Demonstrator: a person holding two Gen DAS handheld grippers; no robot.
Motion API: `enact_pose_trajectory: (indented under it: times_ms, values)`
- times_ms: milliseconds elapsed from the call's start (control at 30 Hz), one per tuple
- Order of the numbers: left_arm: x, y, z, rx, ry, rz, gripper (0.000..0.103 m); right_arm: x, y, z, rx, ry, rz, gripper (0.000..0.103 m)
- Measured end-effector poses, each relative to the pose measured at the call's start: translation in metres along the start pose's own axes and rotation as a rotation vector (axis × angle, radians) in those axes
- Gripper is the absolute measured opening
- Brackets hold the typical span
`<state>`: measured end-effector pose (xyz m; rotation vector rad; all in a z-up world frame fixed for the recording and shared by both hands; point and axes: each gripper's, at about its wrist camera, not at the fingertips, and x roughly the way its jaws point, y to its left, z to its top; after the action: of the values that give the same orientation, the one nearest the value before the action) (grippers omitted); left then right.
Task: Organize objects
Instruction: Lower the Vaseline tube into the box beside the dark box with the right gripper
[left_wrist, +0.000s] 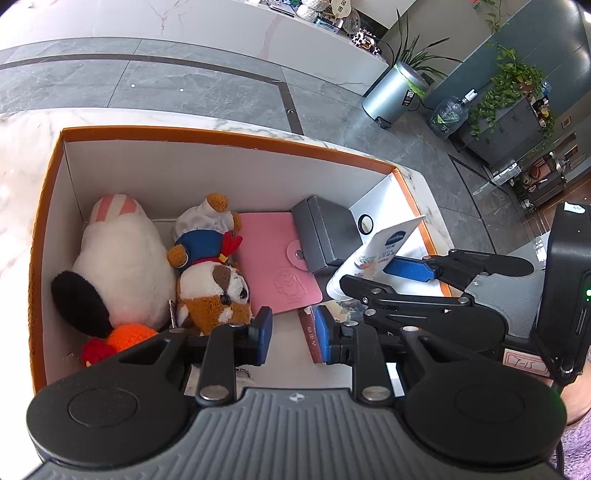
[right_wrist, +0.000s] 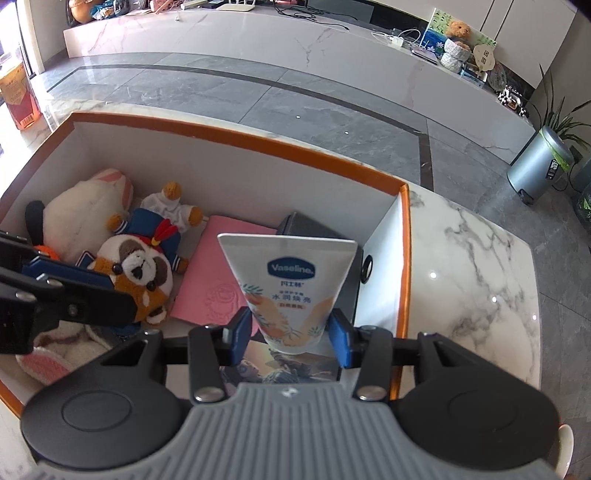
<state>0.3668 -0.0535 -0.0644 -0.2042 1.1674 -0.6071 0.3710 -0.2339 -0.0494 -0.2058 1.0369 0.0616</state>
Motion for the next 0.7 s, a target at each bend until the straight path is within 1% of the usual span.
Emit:
enact_pose_trajectory:
  times_ms: [67,200,333,400,467,567,633,700]
  values:
    - [0.000,0.000,-0.001,0.001,-0.001,-0.003,0.029,0.001,0.001,0.000,0.001,-0.006,-0.002,0.046]
    - [-0.002,-0.002,-0.002,0.008,-0.001,-0.006,0.029,0.004,0.004,0.000,0.044,-0.038,-0.019,0.045]
    - [-0.004,-0.001,-0.003,0.005,-0.004,-0.004,0.029,0.004,0.012,-0.007,0.024,-0.075,-0.074,0.045]
    - [-0.004,-0.001,-0.004,0.005,-0.002,-0.005,0.029,0.004,0.013,-0.008,0.013,-0.079,-0.080,0.045]
    - [-0.004,-0.001,-0.004,0.004,0.000,-0.007,0.029,0.004,0.012,-0.007,0.011,-0.072,-0.072,0.047]
    - [-0.002,-0.001,-0.005,0.002,0.003,-0.012,0.029,0.003,0.008,-0.002,0.003,-0.020,-0.050,0.047]
    - [-0.001,-0.001,-0.005,0.002,0.003,-0.015,0.029,0.002,0.007,-0.001,-0.009,-0.009,-0.046,0.049]
    - [-0.001,0.000,-0.005,0.002,0.000,-0.015,0.029,0.001,0.006,-0.001,-0.025,0.008,-0.040,0.050]
